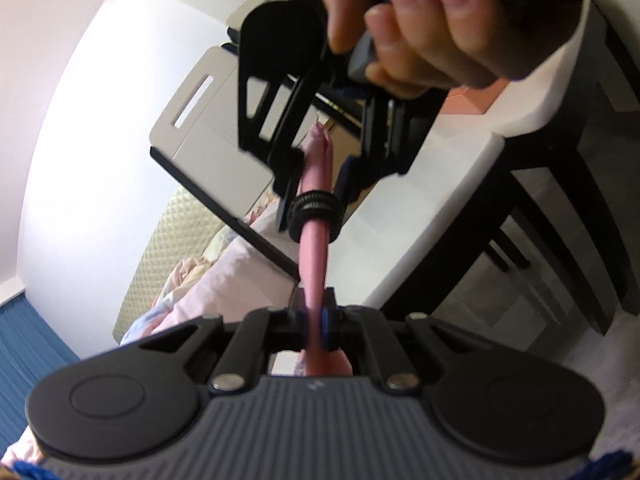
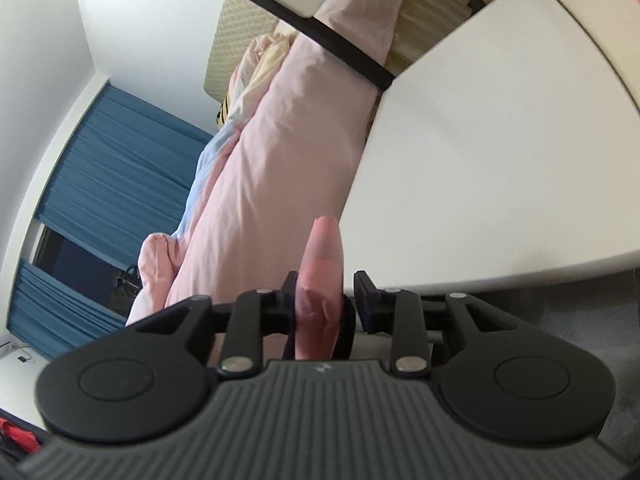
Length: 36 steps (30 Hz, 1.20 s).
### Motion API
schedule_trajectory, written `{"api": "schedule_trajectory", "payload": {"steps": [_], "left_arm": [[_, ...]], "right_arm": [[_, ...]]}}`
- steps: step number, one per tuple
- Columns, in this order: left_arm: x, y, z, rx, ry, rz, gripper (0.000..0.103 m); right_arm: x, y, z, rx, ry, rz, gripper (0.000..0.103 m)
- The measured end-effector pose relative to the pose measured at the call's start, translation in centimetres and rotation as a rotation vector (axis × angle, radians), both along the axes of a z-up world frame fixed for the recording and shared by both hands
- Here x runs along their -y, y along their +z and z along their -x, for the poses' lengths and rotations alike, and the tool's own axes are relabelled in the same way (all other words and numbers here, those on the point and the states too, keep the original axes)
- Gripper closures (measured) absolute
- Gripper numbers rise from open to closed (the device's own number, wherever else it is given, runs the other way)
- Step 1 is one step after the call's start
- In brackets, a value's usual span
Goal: Fold shopping bag
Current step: 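Grasp the banded pink bag with the right tool while the left tool releases it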
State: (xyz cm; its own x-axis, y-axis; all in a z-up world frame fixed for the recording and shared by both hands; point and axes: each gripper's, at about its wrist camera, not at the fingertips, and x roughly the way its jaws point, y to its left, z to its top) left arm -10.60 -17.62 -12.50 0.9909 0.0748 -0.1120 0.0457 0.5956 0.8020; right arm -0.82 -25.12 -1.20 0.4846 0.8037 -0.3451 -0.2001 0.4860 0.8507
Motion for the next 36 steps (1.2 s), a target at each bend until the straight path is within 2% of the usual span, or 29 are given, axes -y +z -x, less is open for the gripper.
{"api": "schedule_trajectory", "payload": {"steps": [4,8,12,15,17,24,36], "left_arm": [[-0.1,0.3,0.1,0.011,0.003,0.019,0.096],[-0.2,0.6,0.3,0.029,-0.007,0.035,0.096],[-0.4,0.9,0.1,0.004,-0.004,0.061,0.094],[-0.6,1.1,-0.3,0.002,0.014,0.081,0.086],[-0.7,1.2,-0.5,-0.005,0.023,0.088,0.073],[-0.8,0.6,-1.5,-0.016,0.057,0.069,0.067],[-0.3,-1.0,-3.0,-0.015,0.111,-0.022,0.057]], "right_arm": [[-0.8,0.3,0.4,0.034,0.033,0.024,0.072],[-1.9,-0.3,0.5,0.001,0.113,-0.007,0.072],[-2.5,0.2,0.9,0.038,0.129,0.05,0.071],[-2.1,1.3,1.0,0.093,0.102,0.07,0.072],[-2.3,1.9,1.3,0.121,0.103,0.088,0.074],[-3.0,3.0,2.0,0.171,0.117,0.143,0.075],[-2.6,4.8,3.4,0.248,0.161,0.183,0.077]]}}
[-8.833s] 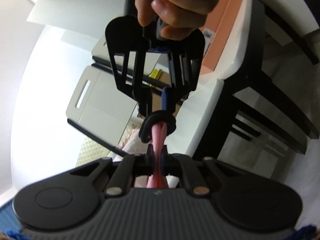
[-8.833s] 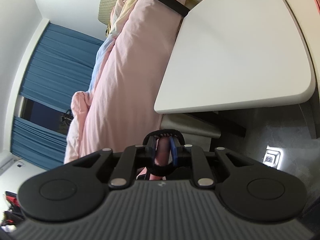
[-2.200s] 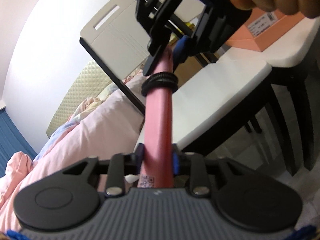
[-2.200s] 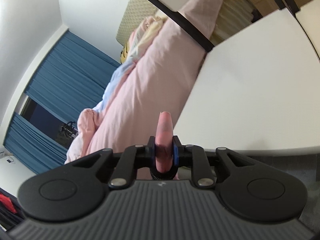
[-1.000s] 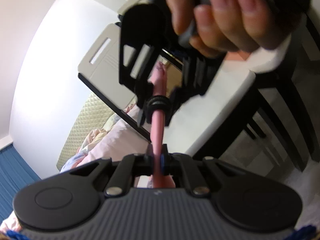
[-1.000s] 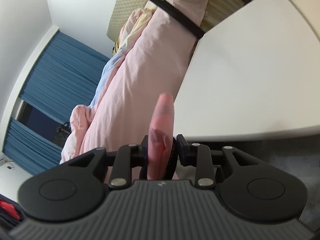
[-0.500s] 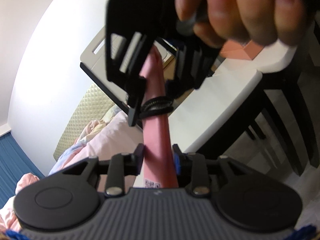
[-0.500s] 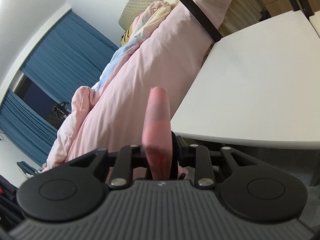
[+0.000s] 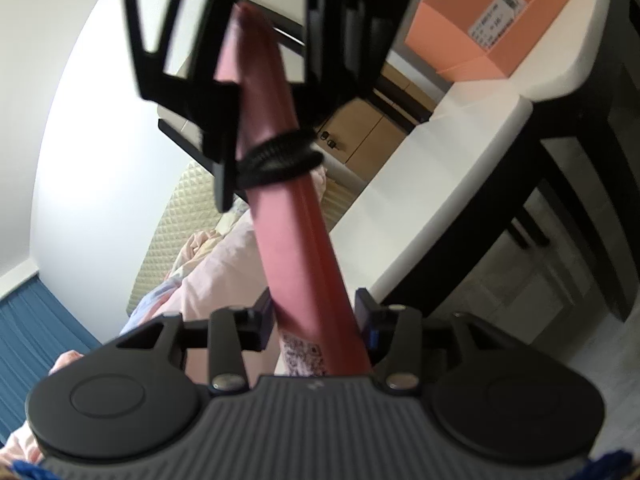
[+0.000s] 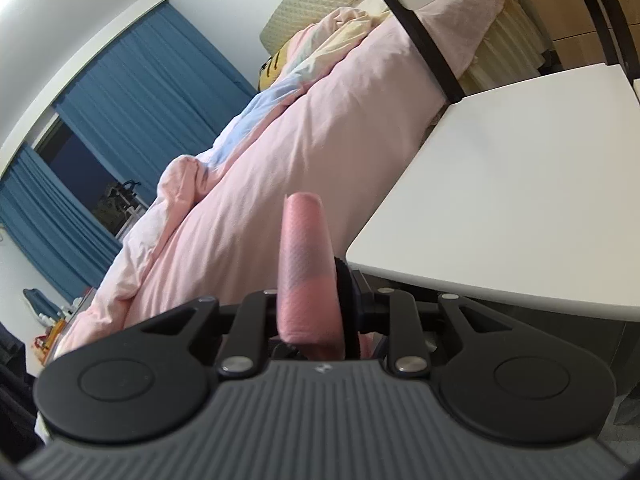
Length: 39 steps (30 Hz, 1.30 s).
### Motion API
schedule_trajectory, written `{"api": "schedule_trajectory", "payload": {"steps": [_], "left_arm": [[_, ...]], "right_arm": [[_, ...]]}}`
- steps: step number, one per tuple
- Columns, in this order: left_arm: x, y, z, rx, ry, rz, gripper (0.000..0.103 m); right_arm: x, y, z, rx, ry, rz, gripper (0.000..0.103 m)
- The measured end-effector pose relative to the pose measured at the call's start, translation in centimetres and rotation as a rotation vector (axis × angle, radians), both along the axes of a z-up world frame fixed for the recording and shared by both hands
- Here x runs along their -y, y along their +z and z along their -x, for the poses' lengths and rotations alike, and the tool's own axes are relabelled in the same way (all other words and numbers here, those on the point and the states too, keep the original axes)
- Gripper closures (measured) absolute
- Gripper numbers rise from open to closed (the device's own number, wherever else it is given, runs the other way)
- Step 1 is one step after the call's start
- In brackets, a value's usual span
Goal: Fold shopping bag
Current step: 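Grasp the banded pink bag with the right tool while the left tool releases it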
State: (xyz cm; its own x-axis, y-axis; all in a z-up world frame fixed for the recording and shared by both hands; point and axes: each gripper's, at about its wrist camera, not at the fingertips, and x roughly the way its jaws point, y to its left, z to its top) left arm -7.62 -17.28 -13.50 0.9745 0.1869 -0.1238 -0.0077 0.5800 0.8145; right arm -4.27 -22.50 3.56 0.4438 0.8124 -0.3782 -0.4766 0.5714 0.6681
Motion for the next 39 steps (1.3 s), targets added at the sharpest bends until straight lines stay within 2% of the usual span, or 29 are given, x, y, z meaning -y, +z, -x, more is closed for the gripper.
{"api": "schedule_trajectory", "payload": {"steps": [8,10,14,17,21,29,39], "left_arm": [[-0.1,-0.6,-0.1,-0.008,0.011,-0.04,0.056],[0.0,-0.7,-0.2,-0.014,-0.004,-0.032,0.061],[-0.3,0.0,0.2,-0.027,-0.035,0.029,0.072],[-0.8,1.2,0.6,-0.052,-0.046,0.138,0.079],[-1.4,2.1,0.7,-0.078,-0.051,0.229,0.083],[-1.7,3.1,0.3,-0.134,-0.041,0.347,0.085],[-2.1,3.7,0.5,-0.138,-0.052,0.372,0.088]], "right_arm": [[0.1,0.2,0.4,0.0,0.017,-0.002,0.077],[0.1,0.2,0.4,-0.001,0.021,-0.003,0.077],[0.3,0.2,0.4,-0.004,0.019,-0.006,0.077],[0.6,0.0,0.1,-0.012,0.001,-0.011,0.076],[0.7,-0.4,-0.2,-0.022,-0.024,-0.015,0.074],[-0.2,-1.3,-0.4,-0.034,-0.038,-0.013,0.07],[-1.8,-3.7,-0.9,-0.134,0.035,0.021,0.071]]}}
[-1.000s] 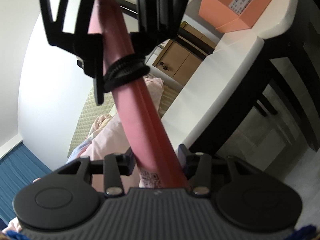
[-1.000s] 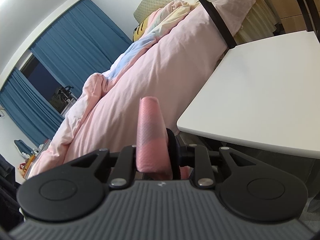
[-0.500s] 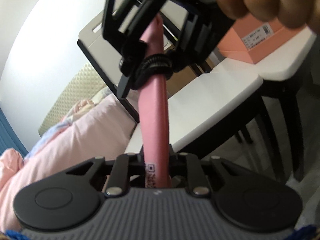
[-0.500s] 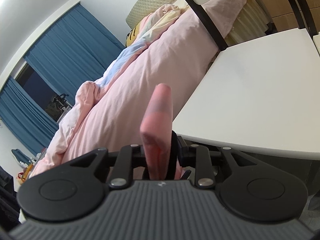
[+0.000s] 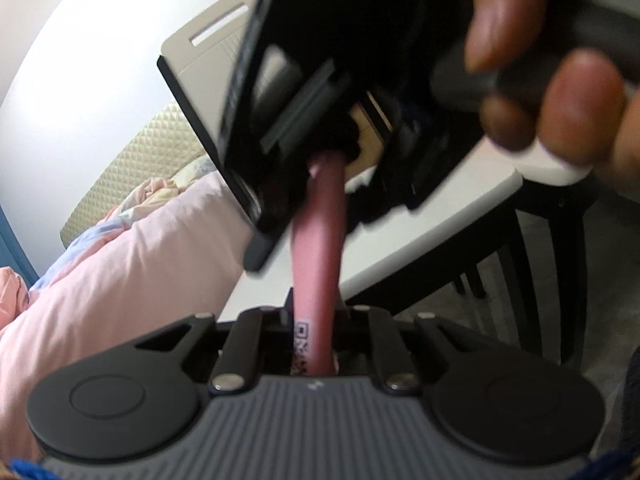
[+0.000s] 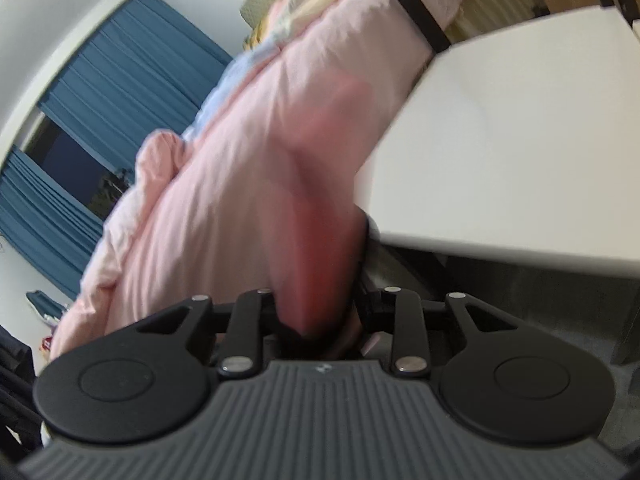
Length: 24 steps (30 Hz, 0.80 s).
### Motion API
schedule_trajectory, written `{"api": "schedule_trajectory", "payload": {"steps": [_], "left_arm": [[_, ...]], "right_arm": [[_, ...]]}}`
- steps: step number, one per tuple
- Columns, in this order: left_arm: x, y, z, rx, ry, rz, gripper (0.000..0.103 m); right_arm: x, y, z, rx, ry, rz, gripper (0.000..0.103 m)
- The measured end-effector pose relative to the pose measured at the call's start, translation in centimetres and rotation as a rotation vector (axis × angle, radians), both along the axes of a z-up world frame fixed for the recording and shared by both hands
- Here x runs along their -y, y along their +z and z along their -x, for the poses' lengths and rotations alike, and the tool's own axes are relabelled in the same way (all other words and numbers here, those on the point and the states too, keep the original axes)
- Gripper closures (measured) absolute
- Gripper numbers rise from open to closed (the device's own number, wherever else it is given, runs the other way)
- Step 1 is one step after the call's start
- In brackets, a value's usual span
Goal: Fold shopping bag
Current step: 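Grasp the banded pink bag with the right tool while the left tool releases it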
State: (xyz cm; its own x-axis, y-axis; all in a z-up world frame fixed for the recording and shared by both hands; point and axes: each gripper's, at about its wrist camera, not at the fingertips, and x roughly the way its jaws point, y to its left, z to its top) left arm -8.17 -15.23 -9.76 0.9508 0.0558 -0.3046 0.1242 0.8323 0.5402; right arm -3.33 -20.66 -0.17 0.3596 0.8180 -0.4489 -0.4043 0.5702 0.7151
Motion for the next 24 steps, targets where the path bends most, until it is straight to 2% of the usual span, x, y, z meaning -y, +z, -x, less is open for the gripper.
{"api": "schedule_trajectory", "payload": {"steps": [6,10,13,16,19,20,21,24], "left_arm": [[-1.2,0.7,-0.5,-0.048,0.016,0.079,0.087],[-1.4,1.0,-0.4,-0.047,0.016,0.096,0.086],[-1.4,0.9,-0.1,-0.049,0.009,0.087,0.086],[-1.3,0.9,0.0,-0.047,0.005,0.079,0.086],[-1.3,0.9,0.0,-0.054,0.015,0.076,0.087],[-1.3,0.8,0.0,-0.056,0.016,0.071,0.087],[-1.2,0.7,0.0,-0.057,0.016,0.067,0.087],[-1.4,0.7,-0.2,-0.074,0.022,0.085,0.087]], "right_arm": [[1.1,0.2,-0.6,-0.026,-0.038,-0.04,0.07],[1.8,0.2,-0.8,-0.047,-0.058,-0.067,0.07],[1.7,0.2,-0.9,-0.033,-0.057,-0.031,0.066],[1.7,0.2,-1.1,-0.031,-0.08,-0.022,0.052],[1.9,-0.5,-1.3,-0.078,-0.097,-0.048,0.034],[2.0,-0.7,-1.3,-0.081,-0.114,-0.053,0.017],[2.2,-0.7,-1.2,-0.079,-0.137,-0.057,0.01],[3.1,-0.6,-1.4,-0.078,-0.191,-0.082,0.012]]}}
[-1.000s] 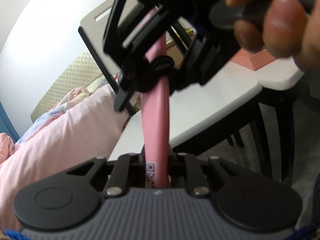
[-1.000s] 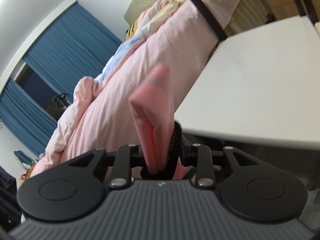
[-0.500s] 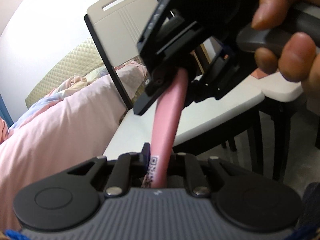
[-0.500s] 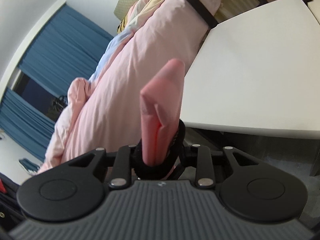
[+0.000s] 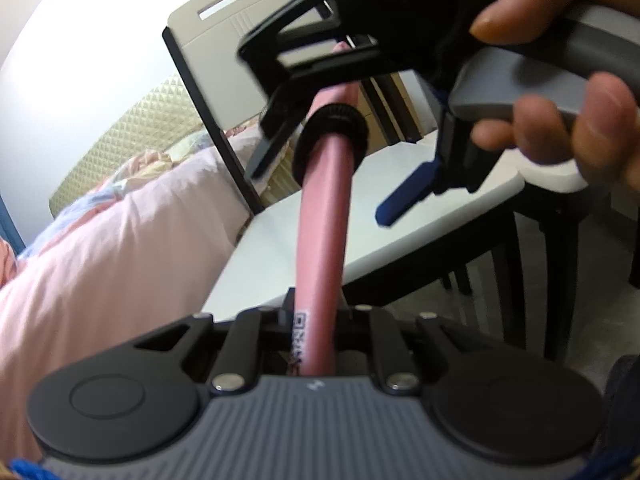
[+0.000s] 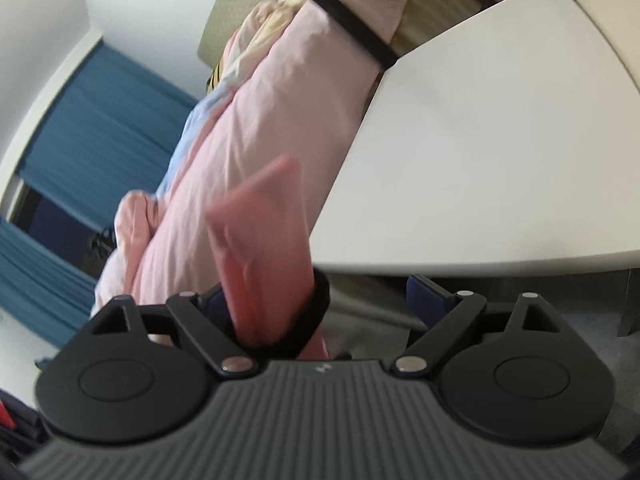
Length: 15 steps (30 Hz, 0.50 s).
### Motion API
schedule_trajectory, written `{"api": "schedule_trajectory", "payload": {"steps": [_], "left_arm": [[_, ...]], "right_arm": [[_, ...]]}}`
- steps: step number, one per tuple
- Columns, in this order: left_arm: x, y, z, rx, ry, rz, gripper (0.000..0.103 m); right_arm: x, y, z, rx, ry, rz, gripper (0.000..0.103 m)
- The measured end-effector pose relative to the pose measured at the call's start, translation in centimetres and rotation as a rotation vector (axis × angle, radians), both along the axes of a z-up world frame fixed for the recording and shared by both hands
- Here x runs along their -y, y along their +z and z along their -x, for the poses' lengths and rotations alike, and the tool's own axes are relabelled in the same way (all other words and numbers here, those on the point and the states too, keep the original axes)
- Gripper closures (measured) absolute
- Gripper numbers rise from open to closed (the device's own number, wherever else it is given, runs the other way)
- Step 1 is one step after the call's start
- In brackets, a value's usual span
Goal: Fold shopping bag
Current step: 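Grasp the banded pink bag with the right tool while the left tool releases it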
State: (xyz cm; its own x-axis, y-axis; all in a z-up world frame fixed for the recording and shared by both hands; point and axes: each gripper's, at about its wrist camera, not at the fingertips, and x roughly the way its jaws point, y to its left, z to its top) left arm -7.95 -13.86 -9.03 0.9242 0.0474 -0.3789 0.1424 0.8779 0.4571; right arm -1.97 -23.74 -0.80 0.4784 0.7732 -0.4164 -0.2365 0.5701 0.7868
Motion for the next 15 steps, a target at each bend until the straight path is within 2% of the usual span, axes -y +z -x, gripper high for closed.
{"api": "schedule_trajectory", "payload": {"steps": [3,4,5,7,9,12,14,15], "left_arm": [[-0.2,-0.1,-0.3,-0.002,0.03,-0.01,0.087],[-0.2,-0.1,-0.4,-0.001,0.041,-0.017,0.087],[-0.2,-0.2,-0.5,-0.002,0.05,-0.024,0.087],[-0.2,-0.3,-0.7,-0.002,0.056,-0.037,0.087],[0.0,-0.4,-0.6,0.006,0.053,-0.059,0.085],[0.2,-0.7,-0.8,0.014,0.06,-0.089,0.078],[0.3,-0.8,-1.1,0.025,0.075,-0.114,0.058],[0.4,-0.9,-1.2,0.034,0.084,-0.135,0.053]], "right_arm": [[0.9,0.8,0.2,0.04,-0.034,-0.003,0.012],[1.1,1.1,0.3,0.057,-0.032,-0.016,0.017],[1.3,1.4,0.4,0.072,-0.031,-0.028,0.034],[1.3,1.6,0.4,0.073,-0.01,-0.032,0.042],[1.2,1.6,0.4,0.065,0.015,-0.028,0.079],[0.8,1.3,0.4,0.05,0.037,-0.01,0.084],[0.9,1.5,0.6,0.059,0.037,-0.017,0.087],[1.0,1.7,0.6,0.066,0.042,-0.03,0.087]]}}
